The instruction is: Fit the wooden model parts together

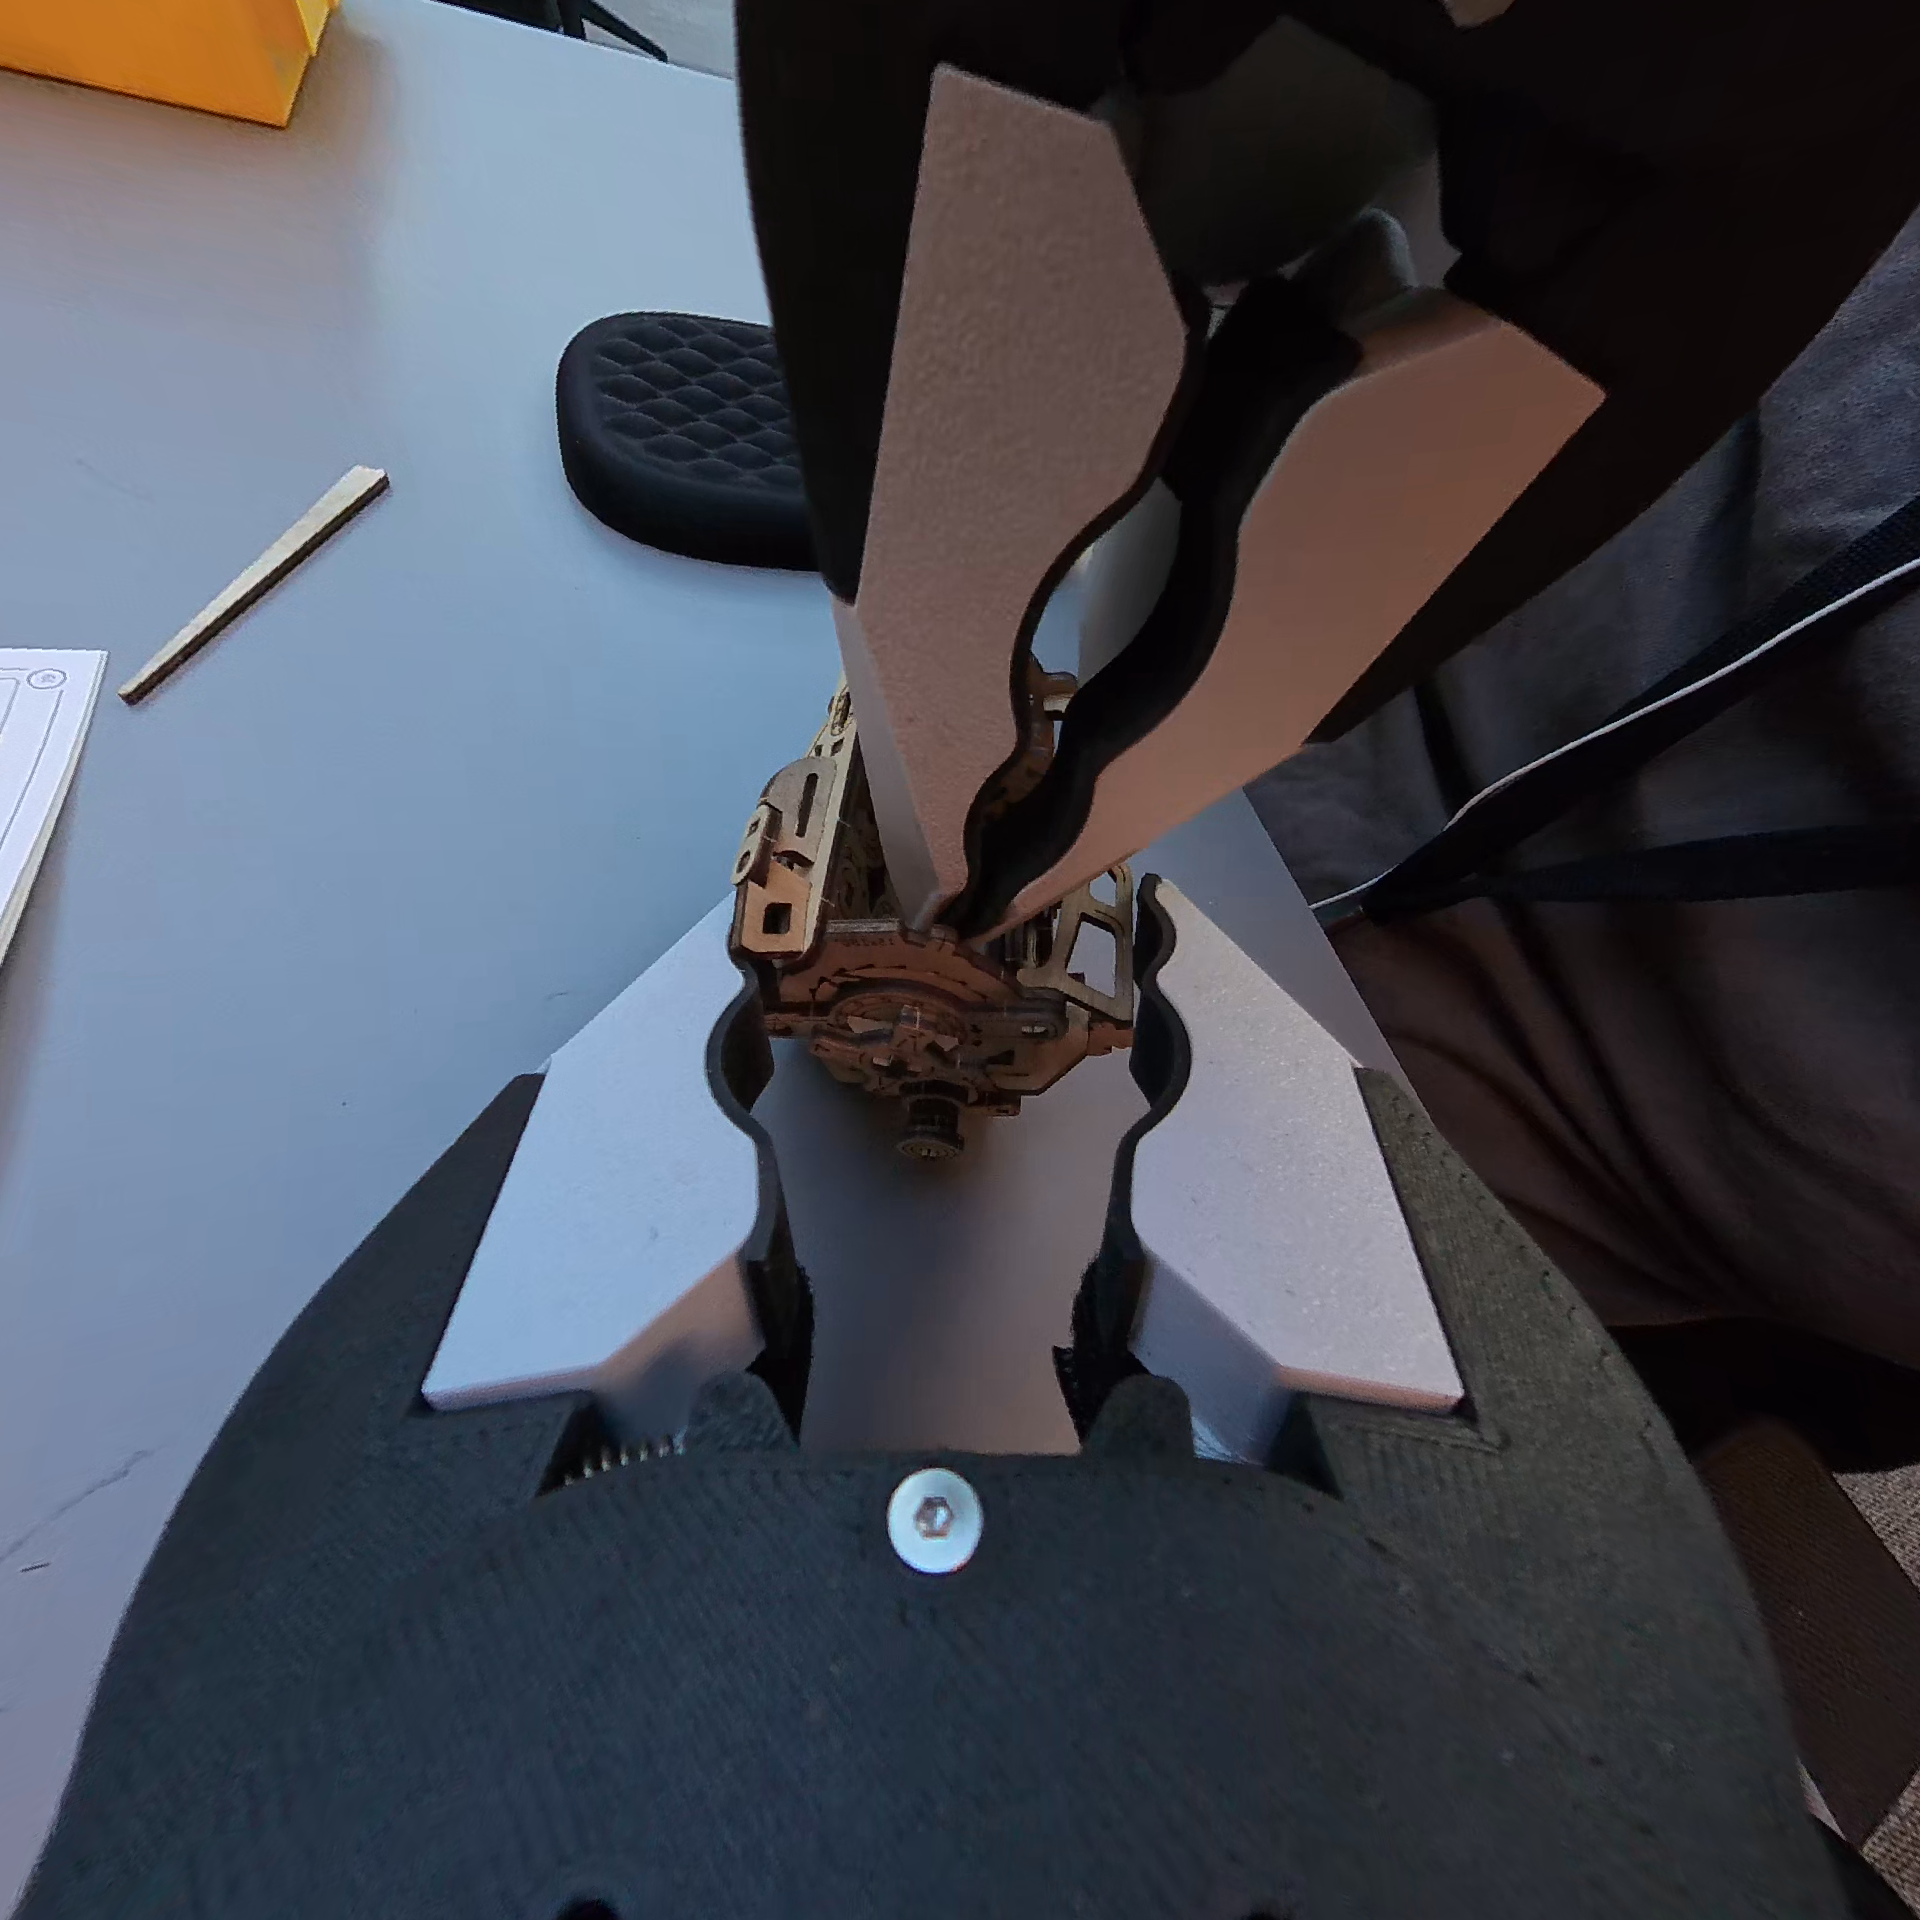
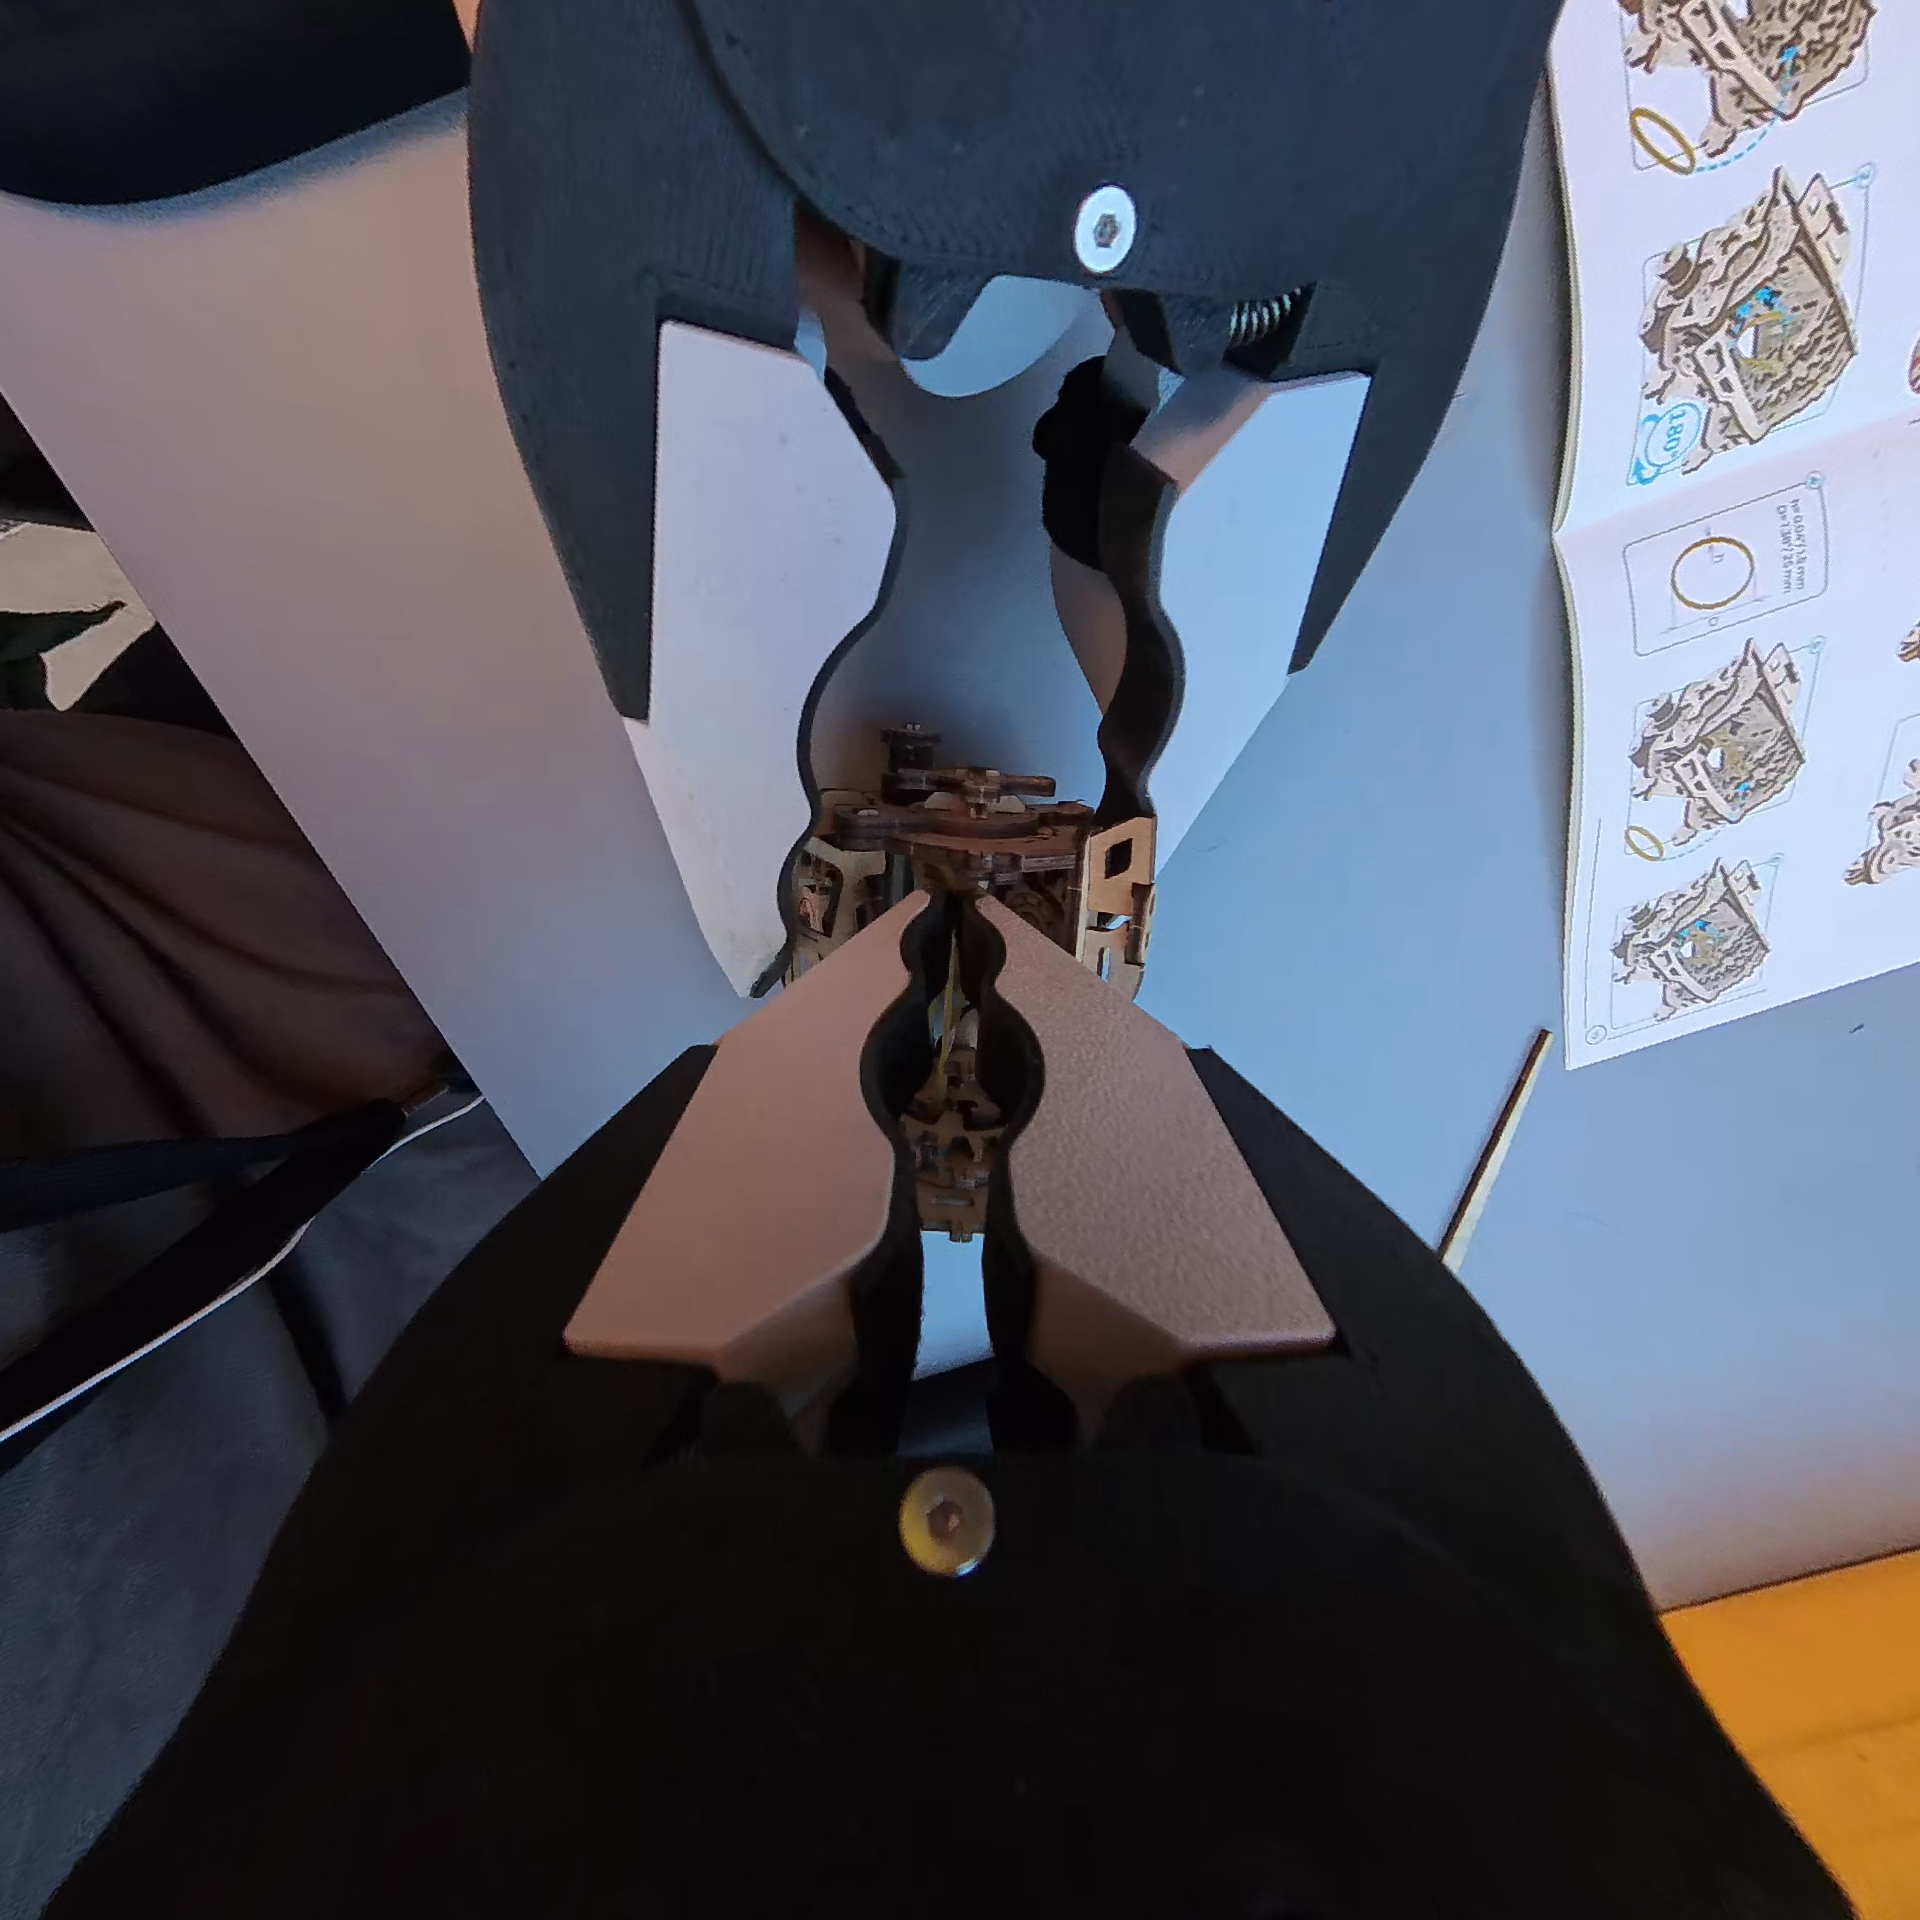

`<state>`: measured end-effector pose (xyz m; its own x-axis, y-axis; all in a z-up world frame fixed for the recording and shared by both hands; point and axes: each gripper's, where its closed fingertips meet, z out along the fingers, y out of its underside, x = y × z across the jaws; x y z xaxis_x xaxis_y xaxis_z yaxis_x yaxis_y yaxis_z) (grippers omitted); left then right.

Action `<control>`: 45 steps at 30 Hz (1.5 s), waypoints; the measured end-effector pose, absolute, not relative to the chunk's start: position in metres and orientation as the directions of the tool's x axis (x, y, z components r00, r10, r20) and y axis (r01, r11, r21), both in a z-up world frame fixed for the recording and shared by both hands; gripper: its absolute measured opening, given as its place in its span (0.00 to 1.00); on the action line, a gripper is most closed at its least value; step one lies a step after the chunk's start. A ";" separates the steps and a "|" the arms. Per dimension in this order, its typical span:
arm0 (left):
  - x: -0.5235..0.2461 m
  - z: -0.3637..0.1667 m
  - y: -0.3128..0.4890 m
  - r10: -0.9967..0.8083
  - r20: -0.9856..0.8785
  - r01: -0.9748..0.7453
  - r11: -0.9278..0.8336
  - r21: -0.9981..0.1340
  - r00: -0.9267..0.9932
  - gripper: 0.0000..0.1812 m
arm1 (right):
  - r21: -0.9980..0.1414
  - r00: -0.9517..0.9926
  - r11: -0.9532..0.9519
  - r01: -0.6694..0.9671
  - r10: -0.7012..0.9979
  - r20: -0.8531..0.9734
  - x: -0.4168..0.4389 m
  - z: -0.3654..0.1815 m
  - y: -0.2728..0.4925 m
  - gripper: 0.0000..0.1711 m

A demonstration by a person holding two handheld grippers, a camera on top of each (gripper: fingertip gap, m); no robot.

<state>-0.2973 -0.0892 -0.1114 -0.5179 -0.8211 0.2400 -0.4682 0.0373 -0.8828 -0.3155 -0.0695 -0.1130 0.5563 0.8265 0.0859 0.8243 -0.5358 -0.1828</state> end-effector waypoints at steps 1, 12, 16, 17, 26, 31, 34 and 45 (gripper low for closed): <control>-0.297 -0.111 -0.089 -0.821 0.238 -0.467 0.039 -0.883 -0.519 0.38 | -0.182 0.557 -0.536 0.824 0.826 0.088 -0.316 -0.113 -0.070 0.00; -0.297 -0.112 -0.089 -0.823 0.246 -0.471 0.030 -0.882 -0.513 0.37 | -0.160 0.591 -0.574 0.803 0.802 0.089 -0.315 -0.114 -0.068 0.00; -0.296 -0.112 -0.090 -0.829 0.235 -0.474 0.041 -0.879 -0.508 0.37 | -0.168 0.590 -0.571 0.803 0.803 0.088 -0.315 -0.112 -0.070 0.00; -0.296 -0.111 -0.089 -0.829 0.246 -0.481 0.031 -0.876 -0.501 0.37 | -0.170 0.586 -0.566 0.806 0.805 0.097 -0.315 -0.112 -0.071 0.00; -0.296 -0.111 -0.089 -0.830 0.261 -0.486 0.014 -0.874 -0.492 0.37 | -0.180 0.570 -0.544 0.820 0.804 0.168 -0.316 -0.113 -0.070 0.00; -0.296 -0.112 -0.087 -0.834 0.257 -0.484 0.014 -0.875 -0.488 0.37 | -0.211 0.581 -0.544 0.812 0.785 0.216 -0.315 -0.113 -0.068 0.00; -0.296 -0.111 -0.087 -0.836 0.255 -0.484 0.013 -0.875 -0.485 0.37 | -0.235 0.602 -0.556 0.797 0.765 0.230 -0.314 -0.112 -0.067 0.00; -0.294 -0.111 -0.085 -0.847 0.260 -0.491 0.002 -0.871 -0.464 0.37 | -0.299 0.647 -0.577 0.760 0.712 0.273 -0.312 -0.110 -0.064 0.00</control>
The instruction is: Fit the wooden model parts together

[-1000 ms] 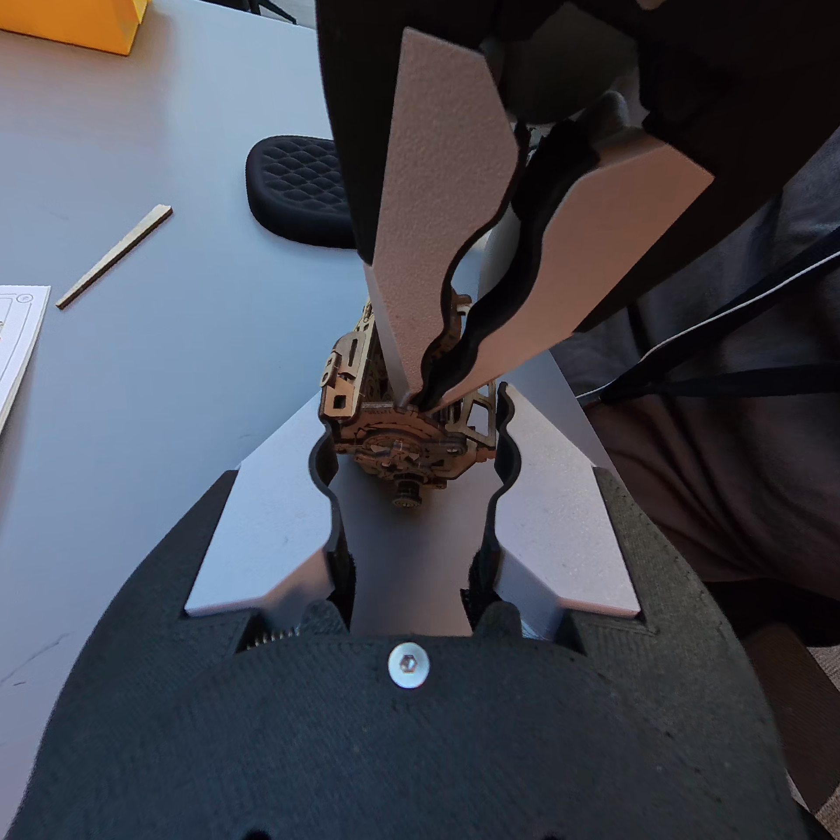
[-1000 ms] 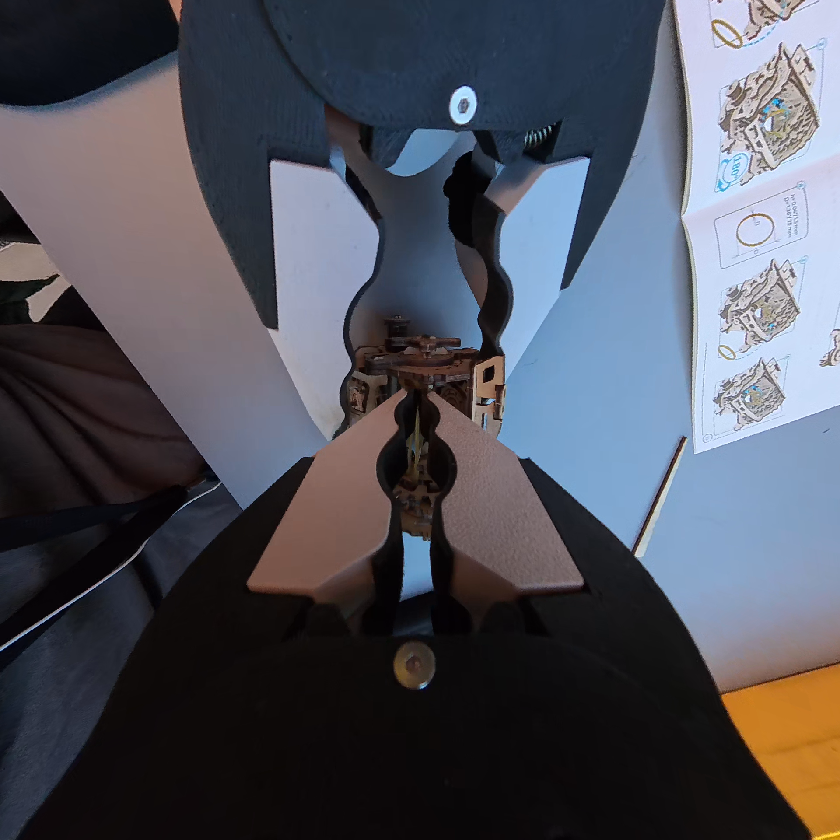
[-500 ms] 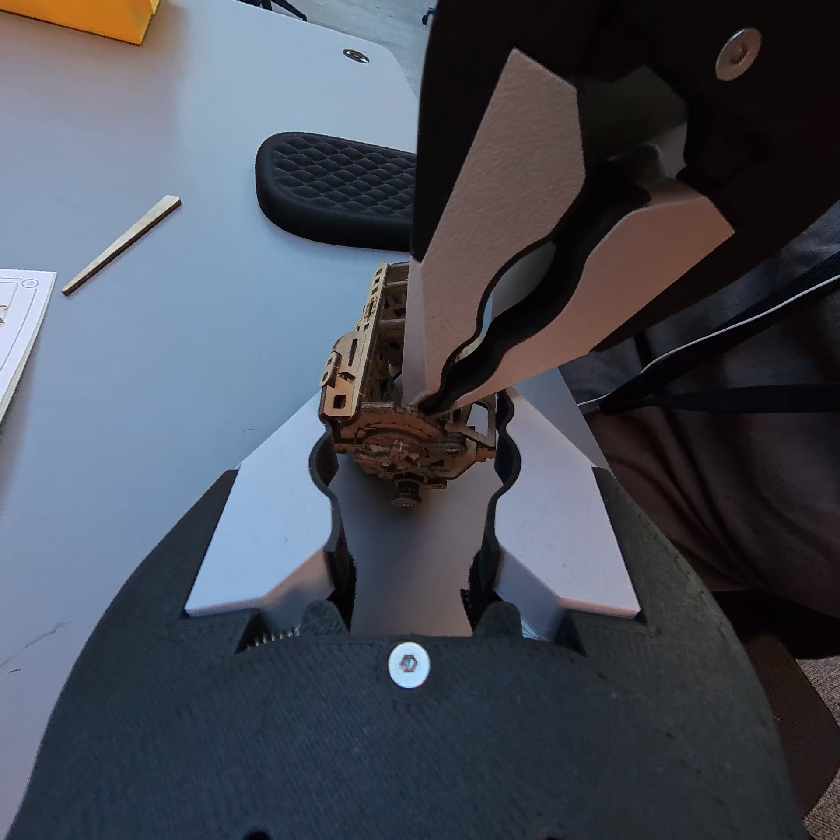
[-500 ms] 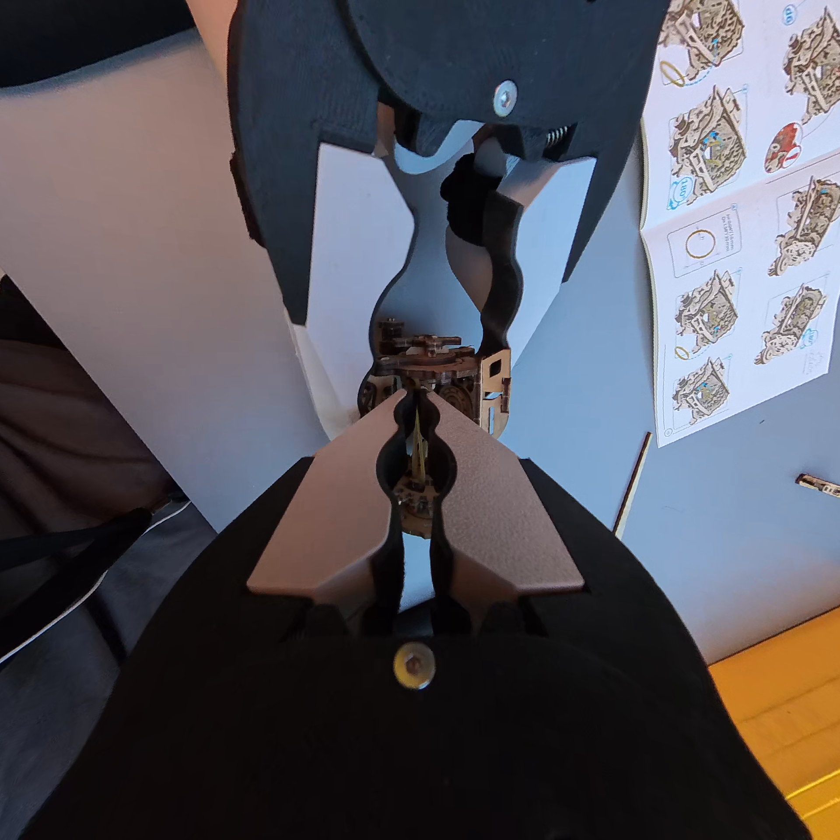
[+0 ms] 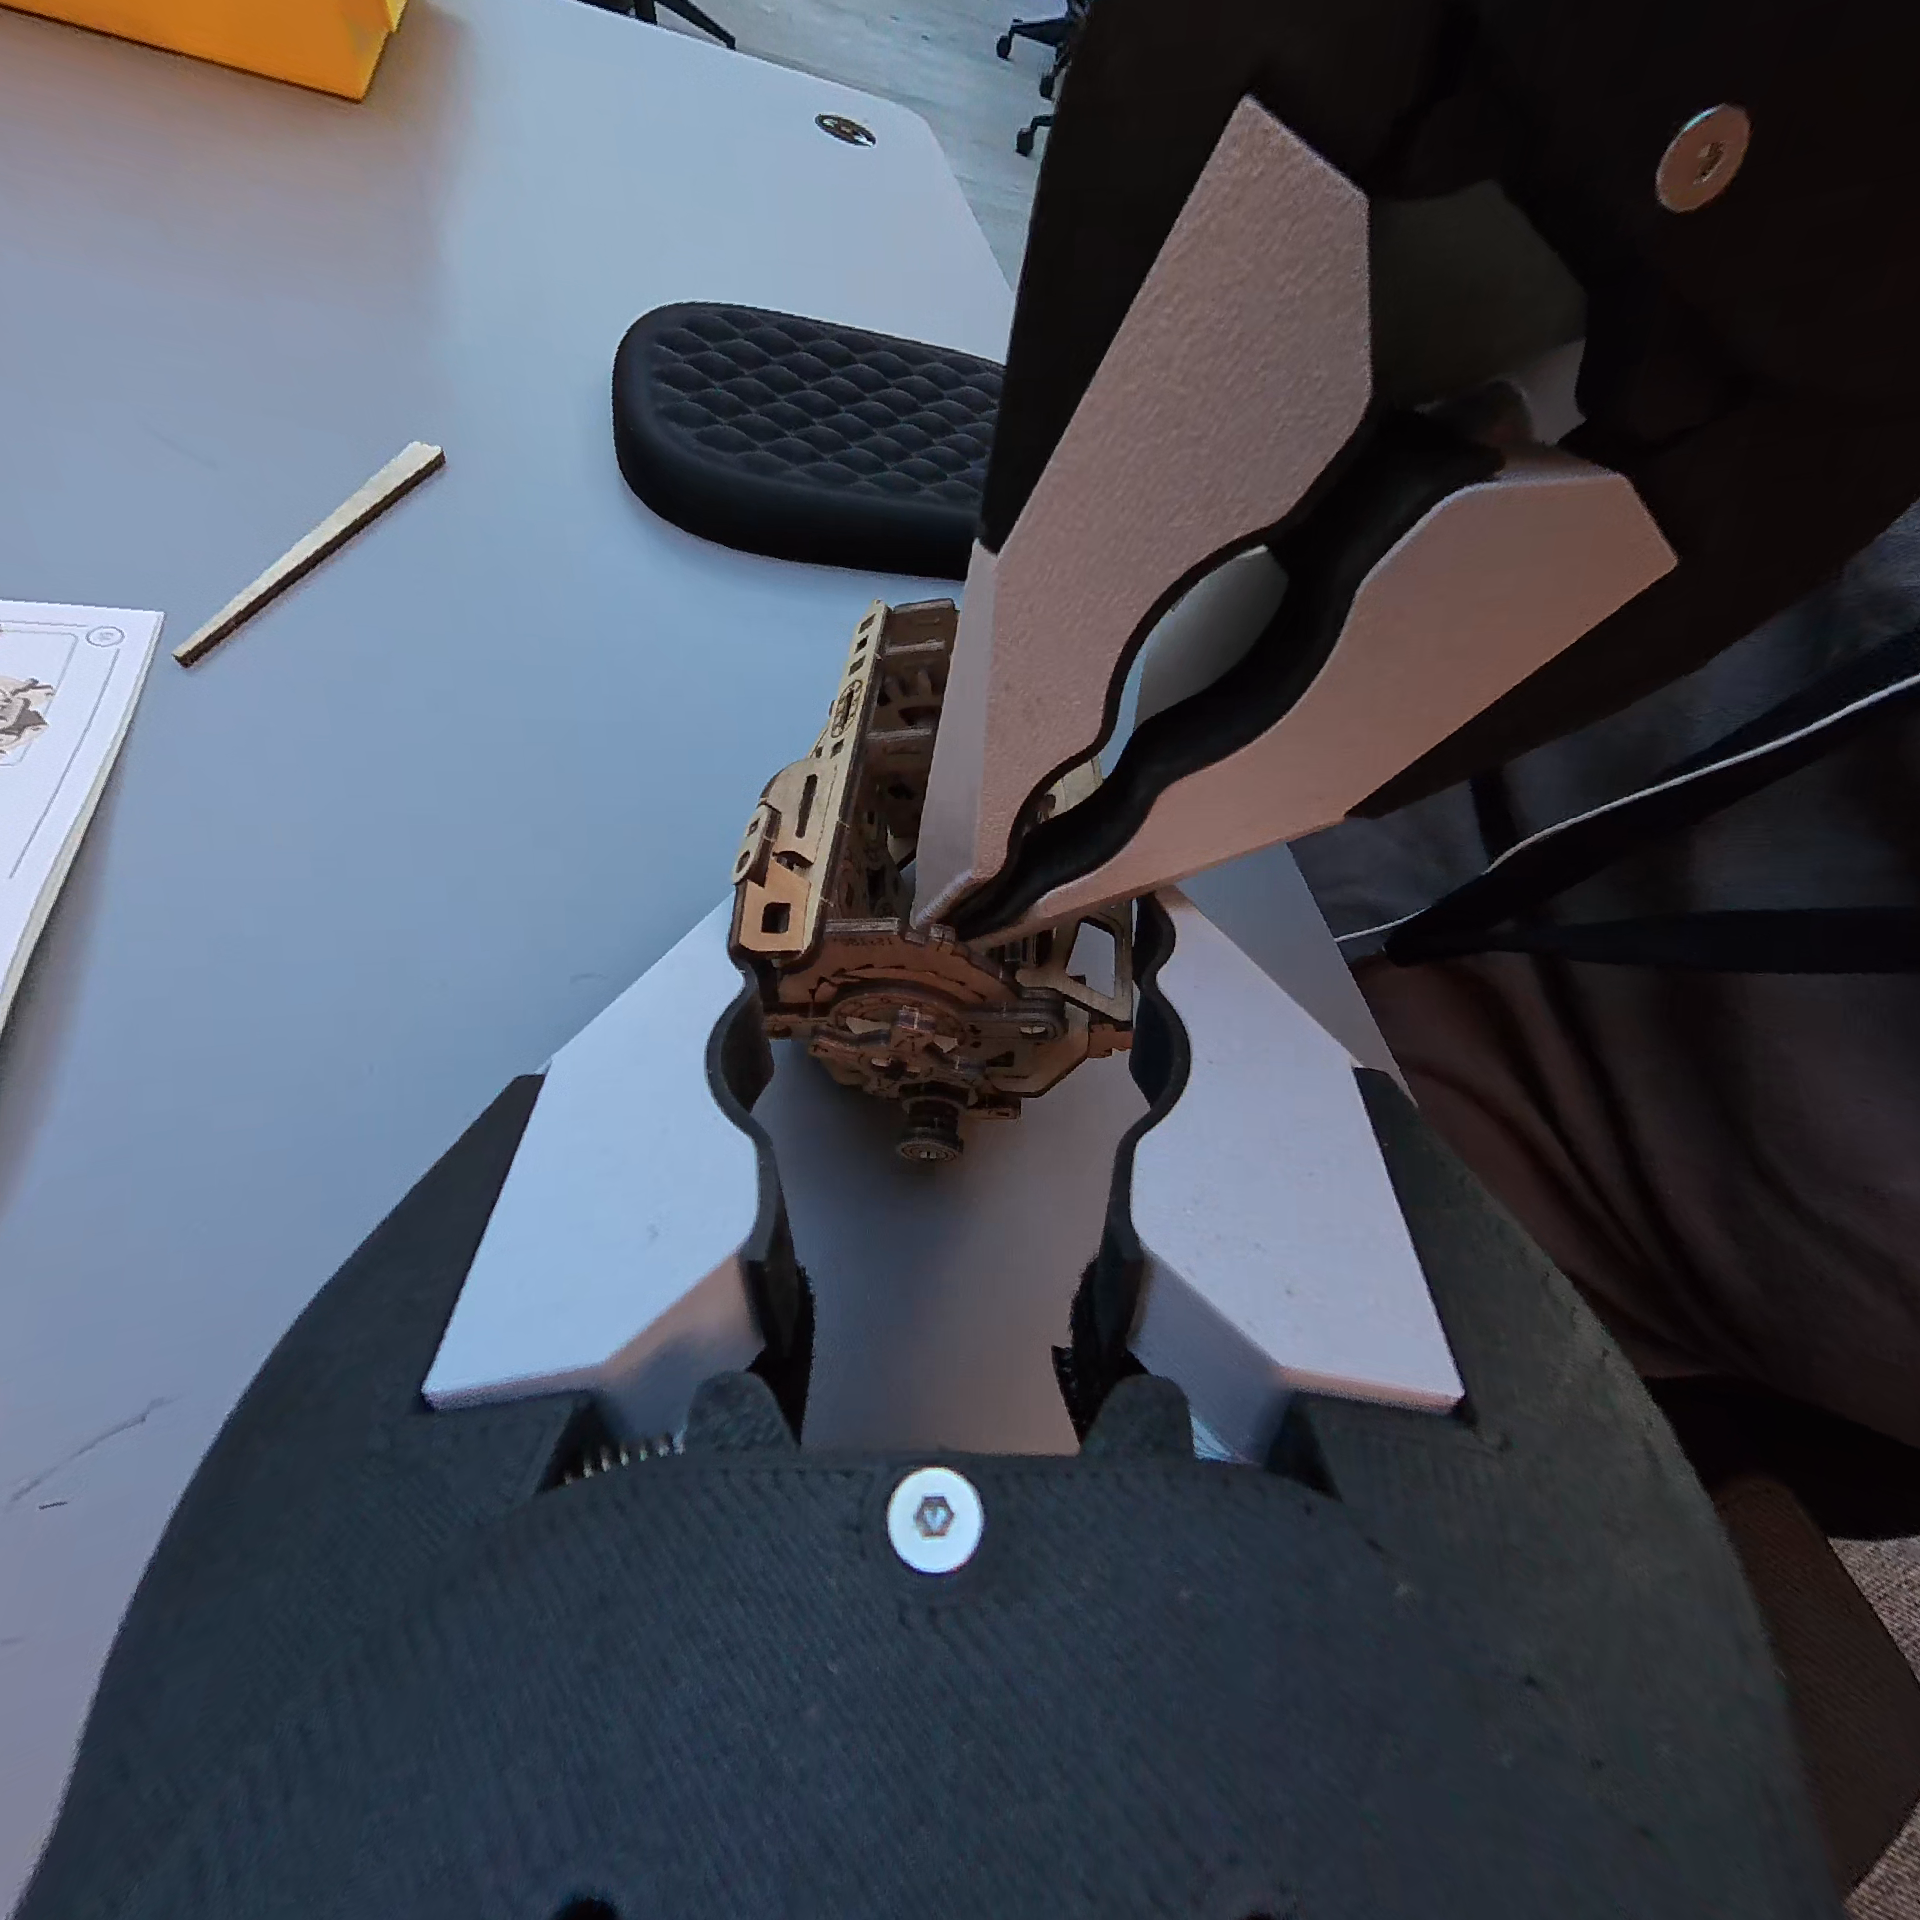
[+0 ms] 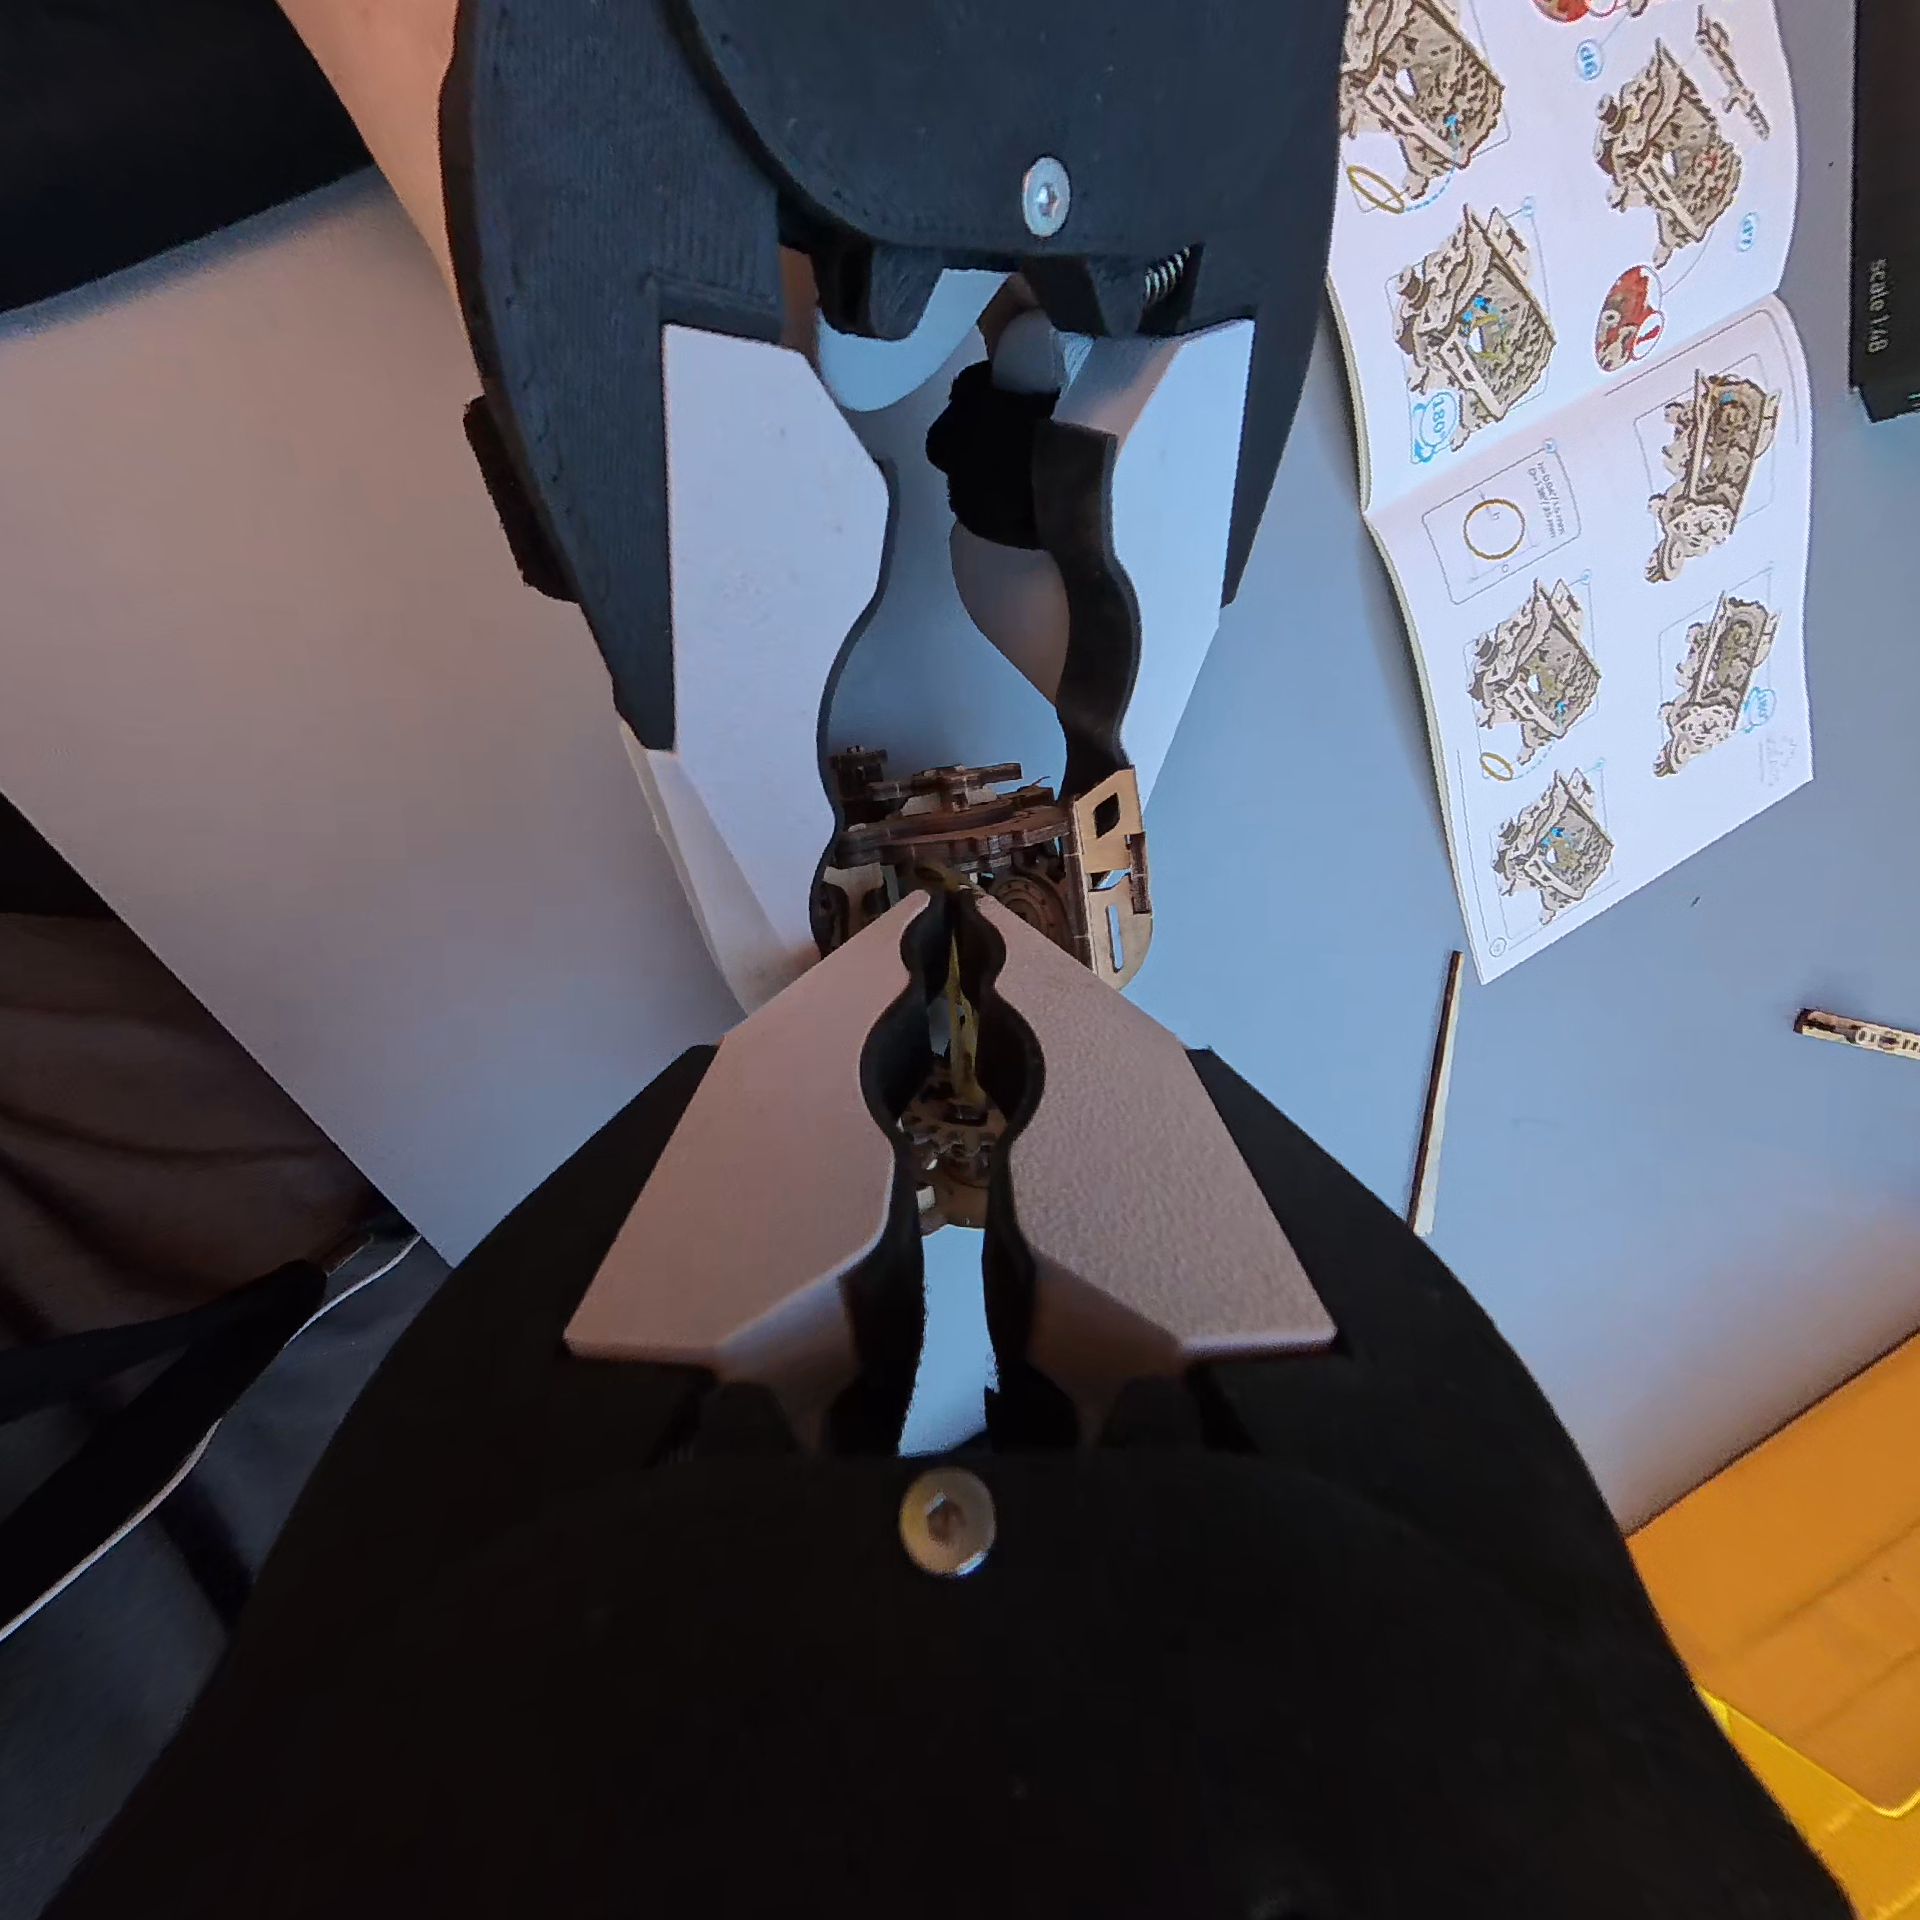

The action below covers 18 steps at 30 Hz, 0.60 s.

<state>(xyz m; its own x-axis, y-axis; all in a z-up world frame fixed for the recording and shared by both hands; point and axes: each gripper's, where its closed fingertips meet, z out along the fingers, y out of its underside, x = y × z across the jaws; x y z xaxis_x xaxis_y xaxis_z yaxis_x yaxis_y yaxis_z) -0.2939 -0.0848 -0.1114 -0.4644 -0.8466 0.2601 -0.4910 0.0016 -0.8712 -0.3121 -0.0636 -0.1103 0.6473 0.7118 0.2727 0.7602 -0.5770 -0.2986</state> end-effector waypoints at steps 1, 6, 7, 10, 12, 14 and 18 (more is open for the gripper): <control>-0.294 -0.111 -0.084 -0.849 0.257 -0.490 0.003 -0.872 -0.461 0.37 | -0.307 0.650 -0.576 0.758 0.709 0.274 -0.312 -0.110 -0.063 0.00; -0.293 -0.111 -0.085 -0.856 0.249 -0.492 0.007 -0.871 -0.452 0.37 | -0.313 0.652 -0.575 0.756 0.702 0.286 -0.311 -0.110 -0.064 0.00; -0.293 -0.111 -0.085 -0.857 0.248 -0.491 0.007 -0.871 -0.453 0.37 | -0.311 0.651 -0.574 0.757 0.702 0.288 -0.311 -0.110 -0.064 0.00; -0.293 -0.111 -0.085 -0.859 0.239 -0.489 0.015 -0.872 -0.453 0.37 | -0.300 0.638 -0.564 0.769 0.711 0.296 -0.310 -0.110 -0.065 0.00; -0.293 -0.111 -0.087 -0.857 0.223 -0.481 0.033 -0.876 -0.465 0.37 | -0.300 0.634 -0.564 0.769 0.736 0.240 -0.313 -0.111 -0.069 0.00; -0.294 -0.111 -0.089 -0.854 0.206 -0.474 0.053 -0.879 -0.477 0.37 | -0.322 0.659 -0.601 0.732 0.743 0.112 -0.317 -0.110 -0.073 0.00; -0.294 -0.111 -0.092 -0.849 0.189 -0.462 0.072 -0.884 -0.493 0.37 | -0.306 0.663 -0.634 0.710 0.749 -0.014 -0.313 -0.110 -0.077 0.00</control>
